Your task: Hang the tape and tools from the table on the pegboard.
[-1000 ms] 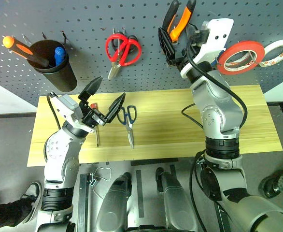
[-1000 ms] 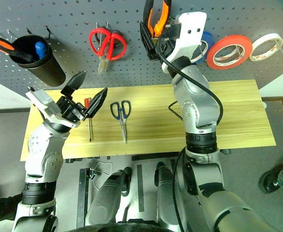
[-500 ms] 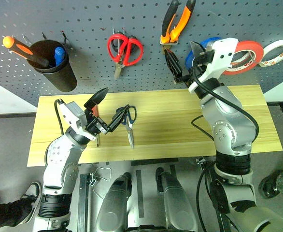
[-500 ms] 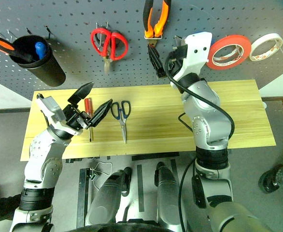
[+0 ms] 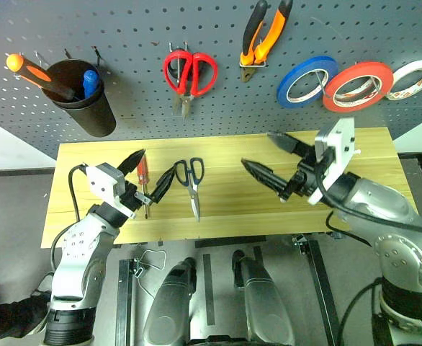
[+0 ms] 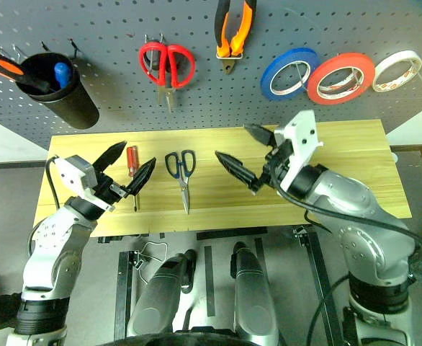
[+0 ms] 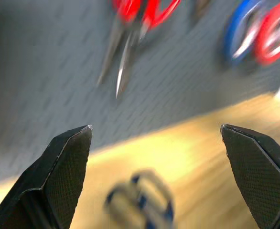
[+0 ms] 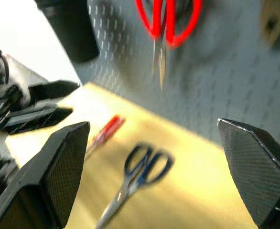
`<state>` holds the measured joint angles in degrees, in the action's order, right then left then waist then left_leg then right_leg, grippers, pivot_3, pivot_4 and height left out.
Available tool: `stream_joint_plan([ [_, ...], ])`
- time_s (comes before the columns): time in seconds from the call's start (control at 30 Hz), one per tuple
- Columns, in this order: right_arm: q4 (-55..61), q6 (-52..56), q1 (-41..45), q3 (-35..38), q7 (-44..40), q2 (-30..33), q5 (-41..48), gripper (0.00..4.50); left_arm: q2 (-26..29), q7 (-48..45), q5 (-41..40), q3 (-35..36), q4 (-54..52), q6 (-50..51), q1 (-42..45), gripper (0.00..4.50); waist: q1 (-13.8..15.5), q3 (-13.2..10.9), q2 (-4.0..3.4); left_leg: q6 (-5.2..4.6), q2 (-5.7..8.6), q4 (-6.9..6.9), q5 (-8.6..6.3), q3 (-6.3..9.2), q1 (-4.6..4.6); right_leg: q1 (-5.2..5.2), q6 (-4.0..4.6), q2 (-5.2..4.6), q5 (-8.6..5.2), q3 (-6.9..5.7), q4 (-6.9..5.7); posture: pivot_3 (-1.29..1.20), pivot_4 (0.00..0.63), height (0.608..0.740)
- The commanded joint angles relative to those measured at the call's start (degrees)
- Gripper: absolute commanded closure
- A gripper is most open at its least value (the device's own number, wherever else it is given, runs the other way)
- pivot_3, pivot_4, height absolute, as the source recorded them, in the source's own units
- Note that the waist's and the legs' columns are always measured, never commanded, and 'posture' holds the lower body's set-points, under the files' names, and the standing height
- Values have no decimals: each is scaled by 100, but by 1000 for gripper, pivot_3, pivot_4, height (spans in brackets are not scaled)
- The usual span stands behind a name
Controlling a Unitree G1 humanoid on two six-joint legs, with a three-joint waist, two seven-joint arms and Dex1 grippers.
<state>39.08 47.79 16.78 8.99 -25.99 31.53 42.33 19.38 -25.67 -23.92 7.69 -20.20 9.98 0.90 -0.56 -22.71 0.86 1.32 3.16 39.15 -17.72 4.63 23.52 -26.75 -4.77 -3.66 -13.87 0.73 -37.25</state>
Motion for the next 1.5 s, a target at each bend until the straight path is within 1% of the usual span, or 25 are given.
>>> stream_joint_plan([
  [0.03,399,104,-210,-347,461,-144,-159,39,-3,610,289,-219,-563,815,-257,0,-6,0,0,0,0,0,0,1,-2,0,0,0,0,0,-1,83,397,740],
  [0.13,346,180,-288,-828,1046,-387,-635,39,-75,1099,572,-505,-625,1576,-276,0,-3,0,0,1,0,0,1,0,-5,0,0,1,0,1,-6,81,402,740],
  [0.23,345,177,-299,-989,1249,-504,-835,39,-392,1707,824,-709,-556,2177,-87,0,0,0,1,6,1,0,3,0,-5,0,0,1,0,1,-7,72,407,740],
  [0.3,387,246,-307,-935,1148,-452,-715,39,-771,1963,819,-913,-563,2485,64,0,26,0,1,8,1,1,5,0,-4,0,-1,2,0,-1,-6,67,411,740],
  [0.37,473,309,-381,-840,938,-304,-540,39,-959,2089,936,-1125,-541,2689,173,0,33,0,2,13,2,3,7,0,-4,3,-2,1,1,-1,-3,64,413,740],
  [0.5,498,312,-542,-625,672,-20,-422,39,-1475,2560,1097,-1207,-299,3051,425,0,18,0,3,12,1,1,6,-2,-4,3,-2,2,0,0,0,55,412,740],
  [0.6,692,164,-753,-475,268,154,-120,39,-1853,2874,1295,-1353,-37,3203,652,0,11,0,4,0,1,1,0,-3,-4,3,-2,3,1,0,-1,50,415,740],
  [0.7,780,66,-869,-450,93,188,8,39,-2072,3096,1452,-1347,161,3283,777,0,-3,-1,5,-1,0,1,-1,-4,-4,4,-2,4,1,2,-1,51,414,740],
  [0.93,859,36,-921,-519,117,154,27,39,-2438,3487,1776,-1301,926,3202,1193,0,16,0,7,0,1,3,0,-4,-4,5,-3,4,1,1,-2,42,414,740],
  [1.07,931,37,-911,-491,127,127,144,39,-2538,3720,1993,-1341,1285,3298,1443,0,14,-1,9,1,1,4,0,-4,-4,5,-3,4,1,1,-2,33,416,740],
  [1.17,977,54,-917,-492,170,132,186,39,-2636,3793,2041,-1331,1429,3293,1554,0,8,-1,9,3,1,4,1,-4,-4,5,-3,3,1,1,-1,28,416,740],
  [1.27,1050,76,-945,-461,227,140,256,39,-2876,3881,1983,-1268,1802,3203,1719,0,9,-1,10,8,1,4,4,-4,-4,5,-3,3,1,0,-2,16,416,740],
  [1.37,1104,89,-973,-461,295,153,287,39,-2966,3921,2005,-1336,1901,3200,1765,0,8,-3,14,8,1,5,5,-4,-4,6,-4,3,2,1,-1,12,418,740],
  [1.5,1135,81,-1013,-458,352,185,290,39,-3053,4193,2211,-1435,1945,3483,1746,0,-8,-5,17,18,1,4,10,-6,-4,5,-5,3,2,1,0,13,419,740],
])
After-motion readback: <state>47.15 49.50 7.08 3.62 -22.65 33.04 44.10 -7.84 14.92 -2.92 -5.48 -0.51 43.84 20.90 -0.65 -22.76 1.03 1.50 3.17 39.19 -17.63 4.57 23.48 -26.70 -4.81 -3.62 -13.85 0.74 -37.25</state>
